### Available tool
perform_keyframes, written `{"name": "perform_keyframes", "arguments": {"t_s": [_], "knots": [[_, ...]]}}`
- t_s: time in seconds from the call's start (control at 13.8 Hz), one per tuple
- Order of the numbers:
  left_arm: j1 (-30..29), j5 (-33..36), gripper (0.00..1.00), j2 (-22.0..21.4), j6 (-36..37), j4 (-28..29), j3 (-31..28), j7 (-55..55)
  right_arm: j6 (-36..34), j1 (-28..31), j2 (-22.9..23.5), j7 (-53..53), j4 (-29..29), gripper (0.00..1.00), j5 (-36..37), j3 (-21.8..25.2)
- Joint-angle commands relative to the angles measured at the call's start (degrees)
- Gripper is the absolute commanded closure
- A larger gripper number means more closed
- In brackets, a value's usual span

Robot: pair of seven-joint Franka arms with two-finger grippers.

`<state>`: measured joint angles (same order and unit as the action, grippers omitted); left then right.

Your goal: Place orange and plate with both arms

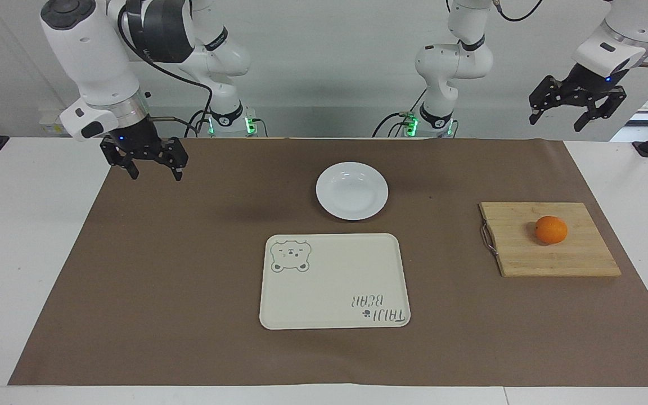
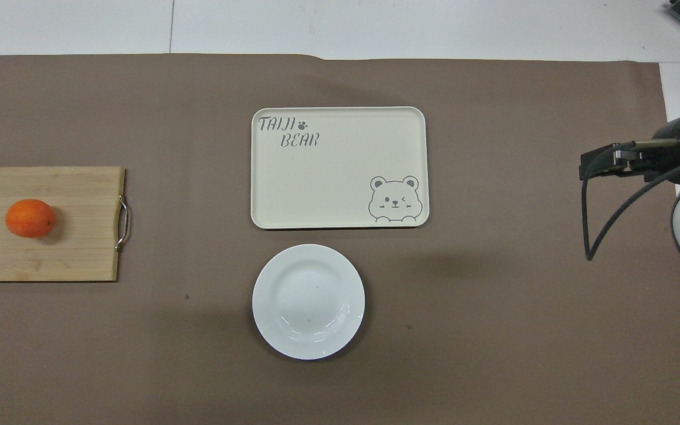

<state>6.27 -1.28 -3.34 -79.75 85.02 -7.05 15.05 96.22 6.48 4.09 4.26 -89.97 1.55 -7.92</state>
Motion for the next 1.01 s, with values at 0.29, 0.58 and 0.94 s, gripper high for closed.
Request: {"name": "perform_keyframes", "arguments": {"t_s": [0.29,0.58,0.94], "knots": [[-0.5,0.5,0.00,-0.3,0.2,-0.1,0.2,-0.4,0.8,0.5,-0.3,1.2,-0.6,0.00,0.3,-0.5],[-0.5,0.5,0.00,-0.3,0.3,-0.1,0.2,-0.4,0.8,0.5,-0.3,1.1,-0.6,0.00,0.2,-0.5],[-0.6,0.6,0.00,-0.4,1.0,-0.1,0.1,-0.4,0.8,0.5,-0.3,1.1,-0.6,0.00,0.3,-0.5]]}}
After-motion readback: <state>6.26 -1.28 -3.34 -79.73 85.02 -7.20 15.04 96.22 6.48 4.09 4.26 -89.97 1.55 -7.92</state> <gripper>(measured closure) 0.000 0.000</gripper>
